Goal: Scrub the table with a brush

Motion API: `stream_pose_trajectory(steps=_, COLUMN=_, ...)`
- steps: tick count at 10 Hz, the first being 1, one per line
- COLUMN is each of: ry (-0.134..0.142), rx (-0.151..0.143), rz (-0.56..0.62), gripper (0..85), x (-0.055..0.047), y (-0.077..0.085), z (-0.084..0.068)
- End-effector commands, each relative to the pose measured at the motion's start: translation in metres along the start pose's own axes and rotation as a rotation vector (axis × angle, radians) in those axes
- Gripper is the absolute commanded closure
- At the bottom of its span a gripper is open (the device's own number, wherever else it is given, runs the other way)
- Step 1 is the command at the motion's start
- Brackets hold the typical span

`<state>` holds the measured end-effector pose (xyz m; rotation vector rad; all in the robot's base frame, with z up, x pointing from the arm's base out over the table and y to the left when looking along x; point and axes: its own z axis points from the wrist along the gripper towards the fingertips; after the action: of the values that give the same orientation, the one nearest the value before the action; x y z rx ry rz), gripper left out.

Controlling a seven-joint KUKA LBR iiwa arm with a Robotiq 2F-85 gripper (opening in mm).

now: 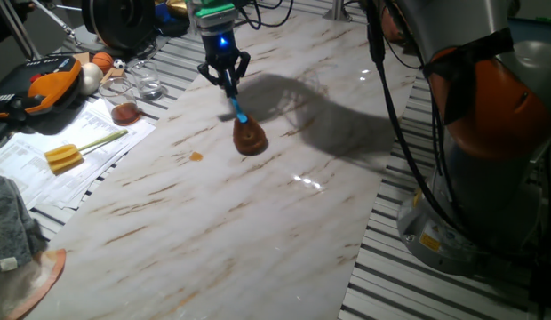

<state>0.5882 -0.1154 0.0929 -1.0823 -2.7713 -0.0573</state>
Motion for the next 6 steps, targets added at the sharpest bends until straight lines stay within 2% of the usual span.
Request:
stream_pose_trajectory(steps=1, ry=0.014, rx=-0.027, rz=0.144, gripper=85.0, x=0.0012, y=0.0006, z=-0.0008)
stream_pose_trajectory(steps=2, ry=0.031, rx=-0.038, rz=0.188, gripper=85.0, x=0.0017, y=0.0003, z=-0.0014)
stream_pose_trajectory(steps=3, ry=0.036, rx=-0.042, rz=0.207, gripper=85.0, x=0.0014, y=0.0, z=-0.0017)
stream_pose_trajectory(steps=5, ry=0.025, rx=-0.031, rz=0.19, gripper=85.0, x=0.0015, y=-0.0002, z=-0.002)
stream_pose_trajectory(steps=6, ry=0.029, rx=-0.035, rz=0.18, gripper=85.0, x=0.0025, y=0.0001, z=-0.0022)
